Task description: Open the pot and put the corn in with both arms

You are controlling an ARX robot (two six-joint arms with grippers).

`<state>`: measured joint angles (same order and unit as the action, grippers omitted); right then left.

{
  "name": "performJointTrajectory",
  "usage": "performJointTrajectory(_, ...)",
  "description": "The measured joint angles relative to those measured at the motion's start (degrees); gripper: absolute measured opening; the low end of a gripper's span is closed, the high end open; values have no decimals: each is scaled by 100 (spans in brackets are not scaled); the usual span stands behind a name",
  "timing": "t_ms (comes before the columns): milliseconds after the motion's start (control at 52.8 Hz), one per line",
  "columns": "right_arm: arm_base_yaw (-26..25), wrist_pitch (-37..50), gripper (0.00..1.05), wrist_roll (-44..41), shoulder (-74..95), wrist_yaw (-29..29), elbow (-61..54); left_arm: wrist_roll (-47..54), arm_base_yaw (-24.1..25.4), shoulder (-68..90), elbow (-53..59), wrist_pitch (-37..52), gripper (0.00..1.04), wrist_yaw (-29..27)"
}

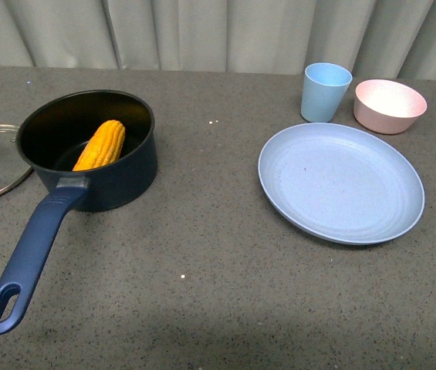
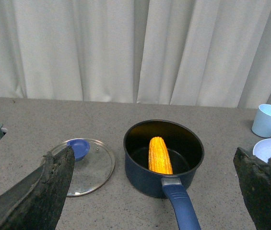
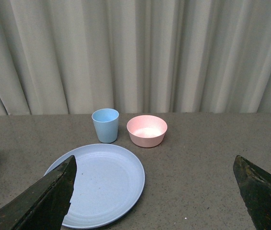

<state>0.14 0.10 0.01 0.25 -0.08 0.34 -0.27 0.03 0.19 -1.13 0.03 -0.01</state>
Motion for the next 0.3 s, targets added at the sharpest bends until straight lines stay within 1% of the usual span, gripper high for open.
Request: performJointTrajectory(303, 0, 0, 96, 0, 0, 0, -2, 2, 0, 0, 0, 0, 98, 0)
